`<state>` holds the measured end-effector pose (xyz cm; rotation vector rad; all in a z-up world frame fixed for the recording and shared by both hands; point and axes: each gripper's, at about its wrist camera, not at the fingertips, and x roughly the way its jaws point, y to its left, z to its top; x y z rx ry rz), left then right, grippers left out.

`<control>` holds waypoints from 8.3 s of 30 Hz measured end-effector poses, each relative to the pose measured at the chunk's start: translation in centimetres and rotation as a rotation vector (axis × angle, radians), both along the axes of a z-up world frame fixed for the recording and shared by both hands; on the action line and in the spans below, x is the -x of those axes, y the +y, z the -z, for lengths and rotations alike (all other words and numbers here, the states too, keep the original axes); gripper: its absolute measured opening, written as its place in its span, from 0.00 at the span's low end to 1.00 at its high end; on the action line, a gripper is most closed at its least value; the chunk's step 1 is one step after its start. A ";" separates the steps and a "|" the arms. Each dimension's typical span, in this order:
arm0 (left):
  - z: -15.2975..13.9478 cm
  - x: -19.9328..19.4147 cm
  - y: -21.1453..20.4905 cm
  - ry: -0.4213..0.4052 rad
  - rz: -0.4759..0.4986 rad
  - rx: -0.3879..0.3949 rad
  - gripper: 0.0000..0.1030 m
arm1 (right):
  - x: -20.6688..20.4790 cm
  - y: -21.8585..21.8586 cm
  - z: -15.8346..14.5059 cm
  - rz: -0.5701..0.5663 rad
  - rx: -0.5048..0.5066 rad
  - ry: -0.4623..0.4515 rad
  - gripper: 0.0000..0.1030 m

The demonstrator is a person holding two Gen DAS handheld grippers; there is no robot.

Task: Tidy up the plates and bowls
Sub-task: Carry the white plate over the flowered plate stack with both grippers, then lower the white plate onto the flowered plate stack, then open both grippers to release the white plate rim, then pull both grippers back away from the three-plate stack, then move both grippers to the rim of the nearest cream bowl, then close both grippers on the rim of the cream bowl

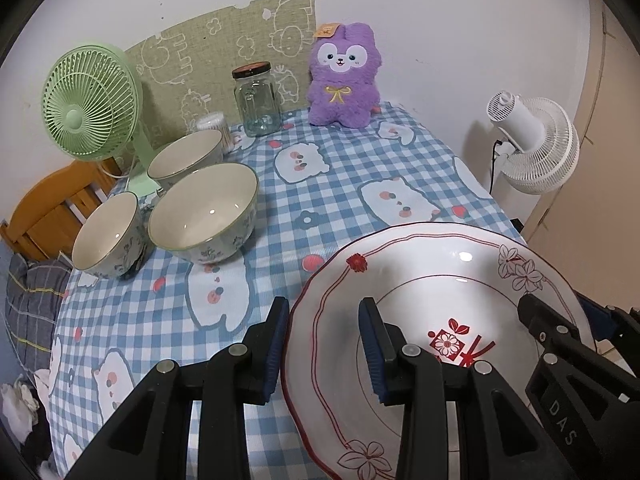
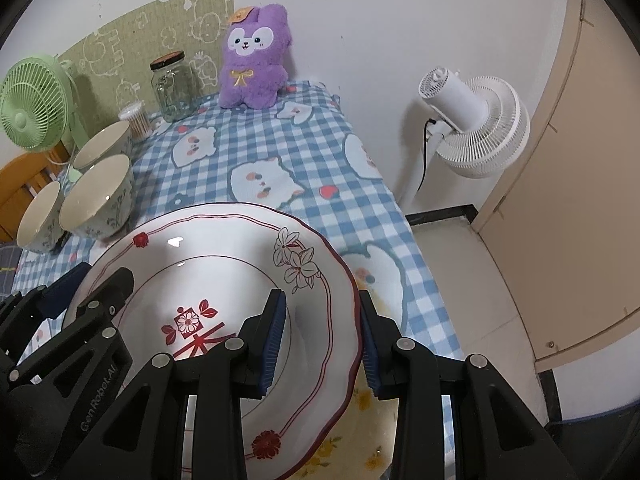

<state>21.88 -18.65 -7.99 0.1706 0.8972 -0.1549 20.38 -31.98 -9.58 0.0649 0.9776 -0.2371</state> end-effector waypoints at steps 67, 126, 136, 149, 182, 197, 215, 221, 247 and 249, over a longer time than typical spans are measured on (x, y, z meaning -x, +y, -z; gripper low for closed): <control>3.9 3.9 -1.0 -0.054 0.104 -0.050 0.38 | 4.1 0.6 3.9 -0.012 0.114 -0.026 0.57; -2.2 8.0 5.4 -0.159 0.077 0.023 0.92 | 7.8 4.1 -2.7 -0.031 0.055 -0.168 0.61; -4.8 8.7 8.2 -0.174 0.061 0.034 0.94 | 8.8 7.1 -5.2 -0.085 0.061 -0.226 0.61; -7.1 7.7 11.5 -0.186 0.001 0.049 0.95 | 7.9 11.0 -8.0 -0.190 0.081 -0.295 0.73; -6.6 -1.6 21.1 -0.170 -0.123 0.028 0.74 | -3.8 22.3 -7.1 -0.335 -0.039 -0.244 0.74; -4.3 -7.4 25.6 -0.108 -0.171 0.020 0.66 | -10.2 27.3 -4.6 -0.356 -0.052 -0.188 0.74; -1.4 -13.3 28.7 -0.050 -0.217 -0.008 0.66 | -16.8 31.2 -1.3 -0.377 -0.091 -0.139 0.73; -0.3 -14.9 29.4 -0.033 -0.228 -0.026 0.66 | -18.4 31.8 -0.2 -0.378 -0.095 -0.121 0.73; 5.0 -18.3 30.3 0.110 -0.183 0.009 0.32 | -22.7 34.2 5.0 -0.416 -0.036 0.038 0.40; 5.1 -18.3 30.2 0.127 -0.179 0.026 0.26 | -22.7 34.2 4.9 -0.413 -0.020 0.038 0.35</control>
